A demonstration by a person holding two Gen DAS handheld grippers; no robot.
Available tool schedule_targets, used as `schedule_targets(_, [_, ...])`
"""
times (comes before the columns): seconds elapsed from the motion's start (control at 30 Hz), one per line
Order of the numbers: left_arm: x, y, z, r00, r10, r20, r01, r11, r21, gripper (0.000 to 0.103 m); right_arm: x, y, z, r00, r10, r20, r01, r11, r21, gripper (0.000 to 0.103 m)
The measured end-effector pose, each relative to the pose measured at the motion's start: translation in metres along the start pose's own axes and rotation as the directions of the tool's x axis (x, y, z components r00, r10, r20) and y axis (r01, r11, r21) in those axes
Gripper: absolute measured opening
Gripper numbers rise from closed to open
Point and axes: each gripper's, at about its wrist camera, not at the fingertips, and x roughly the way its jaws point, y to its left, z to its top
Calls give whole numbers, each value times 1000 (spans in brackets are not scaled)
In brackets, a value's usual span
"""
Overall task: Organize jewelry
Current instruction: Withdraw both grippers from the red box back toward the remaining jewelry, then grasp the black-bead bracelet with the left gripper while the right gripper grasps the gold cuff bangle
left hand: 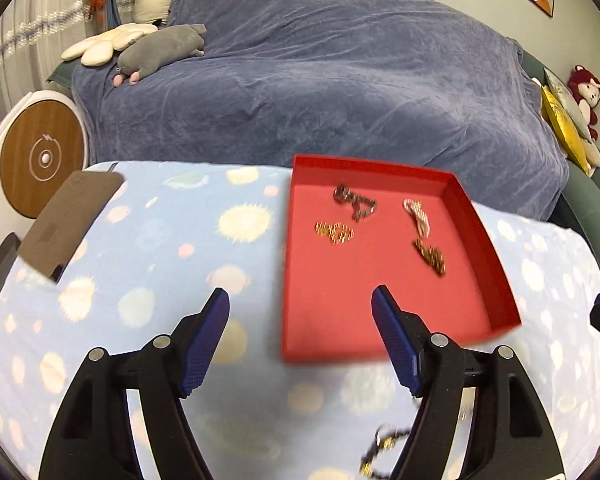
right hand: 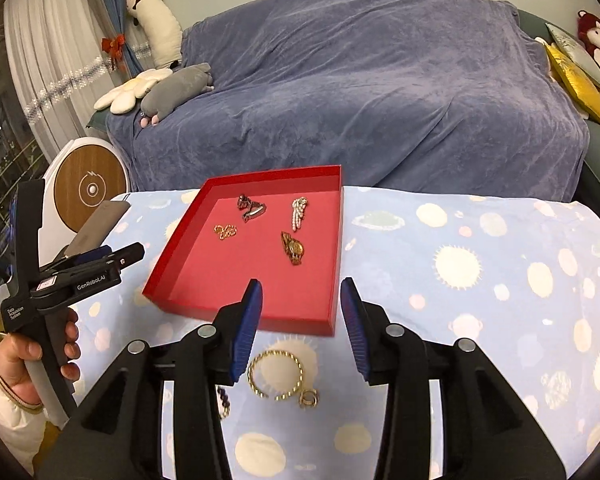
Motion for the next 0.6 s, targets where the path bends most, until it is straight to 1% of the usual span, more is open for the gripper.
schedule_targets(0.07, [-10,1,-19,1000,5,1,-5,1000,-6,73,-5,1,-17,1000,-1,-9,1,1000,-1,39])
schedule_targets(0.2, [-20,-5,-56,1000,5,-18,-5,1000,3,73,0,-4,-47,998,21,-56,-18,998,54,39])
schedule_targets(0.33, [-18,-16,-90,999,-26,-47,28,999,43,73,9,-5,-66,996,11,-92,-7,999,43,39])
schedule_targets(0.4, [-10,-25,-100,996,-46,-72,53,994,94,73,14,-4,-71,995,-5,-100,7,1000,23,39])
schedule_targets(0.47, [-3,-32,-110,996,-39,-76,49,990,136,73,19,-3,-76,994,-12,-109,13,1000,9,39])
schedule_targets(0.6, [9,-42,-123,992,-58,-113,76,984,161,73,33,-1,-84,990,-14,-141,13,1000,-7,39])
